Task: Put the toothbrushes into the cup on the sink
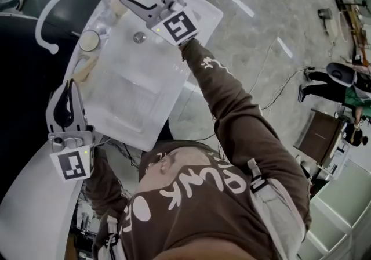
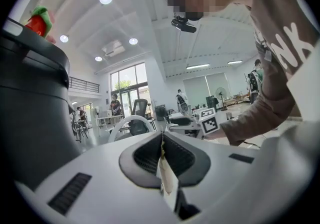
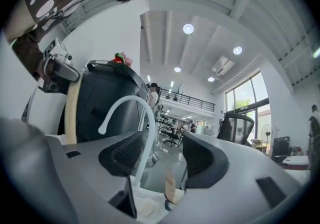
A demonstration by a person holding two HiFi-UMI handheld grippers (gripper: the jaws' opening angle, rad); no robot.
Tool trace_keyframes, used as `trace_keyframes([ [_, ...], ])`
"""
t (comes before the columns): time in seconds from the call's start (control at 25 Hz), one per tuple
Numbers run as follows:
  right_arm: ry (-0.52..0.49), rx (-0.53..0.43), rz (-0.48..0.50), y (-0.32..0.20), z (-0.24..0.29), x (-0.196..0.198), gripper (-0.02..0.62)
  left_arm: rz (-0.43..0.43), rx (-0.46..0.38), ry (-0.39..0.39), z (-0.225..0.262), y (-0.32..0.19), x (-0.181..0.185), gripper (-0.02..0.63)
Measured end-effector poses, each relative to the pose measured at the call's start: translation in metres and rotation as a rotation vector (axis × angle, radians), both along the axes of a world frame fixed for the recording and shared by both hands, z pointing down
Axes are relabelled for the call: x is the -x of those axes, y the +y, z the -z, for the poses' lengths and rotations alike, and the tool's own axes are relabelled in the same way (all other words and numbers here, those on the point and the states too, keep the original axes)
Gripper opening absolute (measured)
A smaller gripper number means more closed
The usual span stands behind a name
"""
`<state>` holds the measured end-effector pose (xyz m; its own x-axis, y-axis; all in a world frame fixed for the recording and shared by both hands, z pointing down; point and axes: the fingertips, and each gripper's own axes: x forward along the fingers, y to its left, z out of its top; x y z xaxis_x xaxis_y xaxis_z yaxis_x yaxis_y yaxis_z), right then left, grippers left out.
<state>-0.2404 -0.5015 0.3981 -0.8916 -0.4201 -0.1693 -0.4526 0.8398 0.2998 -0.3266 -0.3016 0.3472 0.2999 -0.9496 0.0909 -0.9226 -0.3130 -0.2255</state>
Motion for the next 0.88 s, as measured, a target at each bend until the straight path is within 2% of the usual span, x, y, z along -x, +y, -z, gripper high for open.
trace_keyframes([
  [0.16,-0.096,0.051,0.014,0.048,0.017,-0.020,0.249,-0.007,-0.005,-0.071,-0.006,-0.017,0.013,0.006],
  [0.32,-0.088,0.116,-0.023,0.079,0.013,-0.049,0.247,0.005,0.045,-0.132,-0.036,-0.037,0.030,0.008],
  [0.48,-0.078,0.137,-0.059,0.097,0.013,-0.072,0.244,0.019,0.065,-0.128,-0.068,-0.061,0.043,0.008],
  [0.56,-0.056,0.127,-0.056,0.104,0.014,-0.075,0.242,0.020,0.080,-0.130,-0.084,-0.071,0.046,0.008],
  [0.68,-0.007,0.103,-0.059,0.108,0.011,-0.080,0.242,0.031,0.099,-0.085,-0.106,-0.085,0.047,0.007],
  [0.88,0.009,0.085,-0.076,0.108,0.015,-0.090,0.241,0.049,0.126,-0.072,-0.136,-0.094,0.052,0.008],
])
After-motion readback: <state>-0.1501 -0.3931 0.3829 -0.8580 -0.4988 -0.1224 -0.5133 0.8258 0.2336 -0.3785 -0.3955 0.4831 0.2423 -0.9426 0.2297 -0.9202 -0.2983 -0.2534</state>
